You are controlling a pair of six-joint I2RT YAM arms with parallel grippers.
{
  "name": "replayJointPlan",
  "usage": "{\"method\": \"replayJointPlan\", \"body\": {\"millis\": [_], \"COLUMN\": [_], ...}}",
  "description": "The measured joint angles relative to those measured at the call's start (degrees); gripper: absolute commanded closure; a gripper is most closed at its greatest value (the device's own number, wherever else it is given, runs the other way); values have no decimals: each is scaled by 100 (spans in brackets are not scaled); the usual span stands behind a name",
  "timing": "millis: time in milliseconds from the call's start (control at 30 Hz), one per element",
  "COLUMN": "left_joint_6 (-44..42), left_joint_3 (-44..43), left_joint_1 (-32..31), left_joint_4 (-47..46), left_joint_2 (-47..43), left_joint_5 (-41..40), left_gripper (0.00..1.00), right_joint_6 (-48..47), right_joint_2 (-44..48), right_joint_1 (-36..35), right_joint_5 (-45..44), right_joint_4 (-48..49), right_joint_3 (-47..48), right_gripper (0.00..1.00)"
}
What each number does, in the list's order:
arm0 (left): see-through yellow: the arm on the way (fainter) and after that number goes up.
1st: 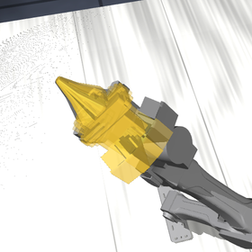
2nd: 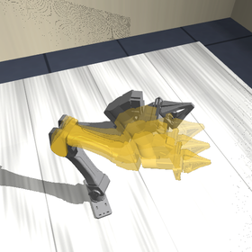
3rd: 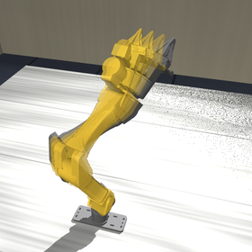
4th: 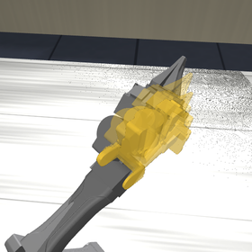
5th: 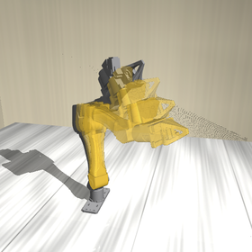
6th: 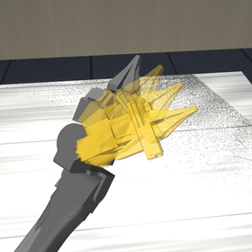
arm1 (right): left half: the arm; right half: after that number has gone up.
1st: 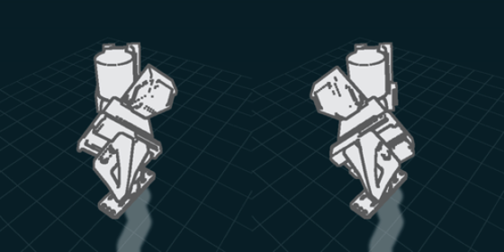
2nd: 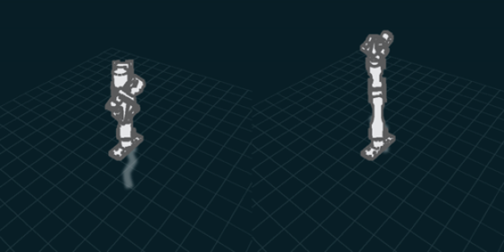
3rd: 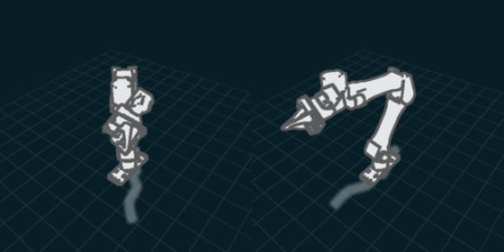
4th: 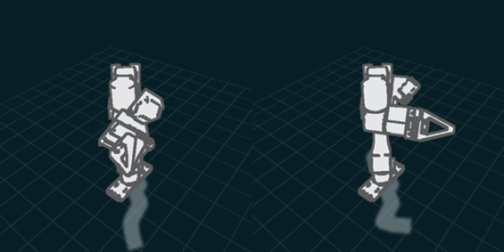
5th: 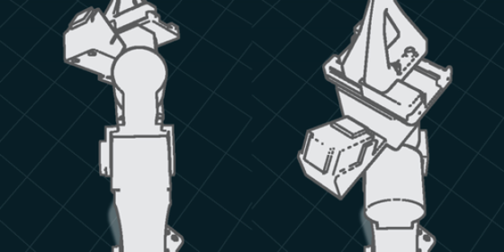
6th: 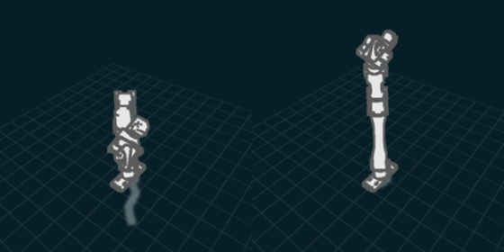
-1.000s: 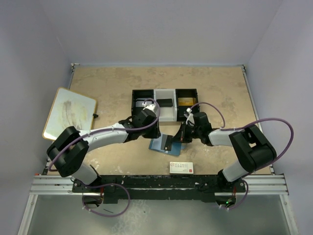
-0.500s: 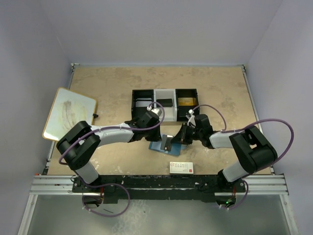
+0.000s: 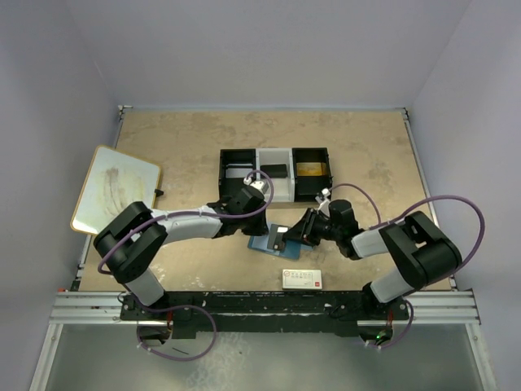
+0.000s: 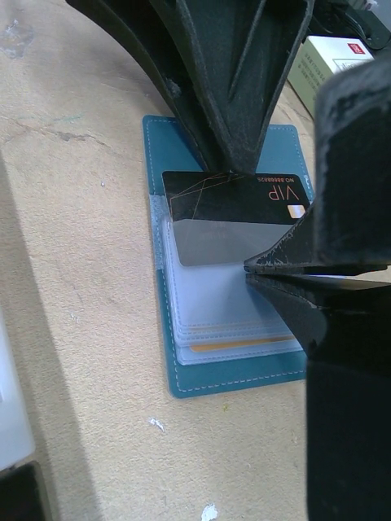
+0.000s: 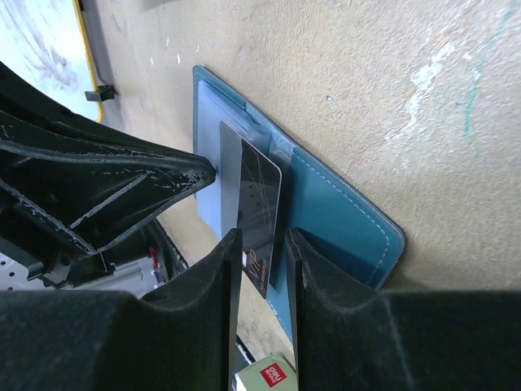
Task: Take the credit cards out of the card holder
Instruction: Remove the credit card from the card holder.
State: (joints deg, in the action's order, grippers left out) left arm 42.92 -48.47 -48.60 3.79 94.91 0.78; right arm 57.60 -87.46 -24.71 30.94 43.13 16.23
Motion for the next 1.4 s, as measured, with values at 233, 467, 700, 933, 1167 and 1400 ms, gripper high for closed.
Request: {"method": "replayJointPlan", "body": {"millis": [233, 467, 700, 933, 1167, 1400], "left_joint_6": [68, 103, 105, 105, 101, 101], "left_joint_3": [52, 81, 90, 111, 111, 111], "left_joint_1": [-28, -35, -35, -35, -57, -61], "left_joint_4": [-52, -90, -90, -92, -92, -92], "left_joint_2": [-31, -44, -55, -81, -81, -81], "left_joint_5": [-70, -98, -138, -192, -195, -199], "left_gripper": [100, 100, 100, 100, 100, 100], "right_joint_6": [92, 140, 186, -125, -111, 184], "right_joint_2": [-118, -404, -402, 68, 76, -258], "right_joint_1": [-101, -234, -262, -273, -267, -264], "right_joint_5": [9, 44, 9, -142, -144, -120], "right_joint_4": [127, 302, 188, -769, -811, -188], "right_joint_3": [7, 146, 284, 671, 632, 514], "right_gripper": [69, 73, 98, 97, 84, 75]}}
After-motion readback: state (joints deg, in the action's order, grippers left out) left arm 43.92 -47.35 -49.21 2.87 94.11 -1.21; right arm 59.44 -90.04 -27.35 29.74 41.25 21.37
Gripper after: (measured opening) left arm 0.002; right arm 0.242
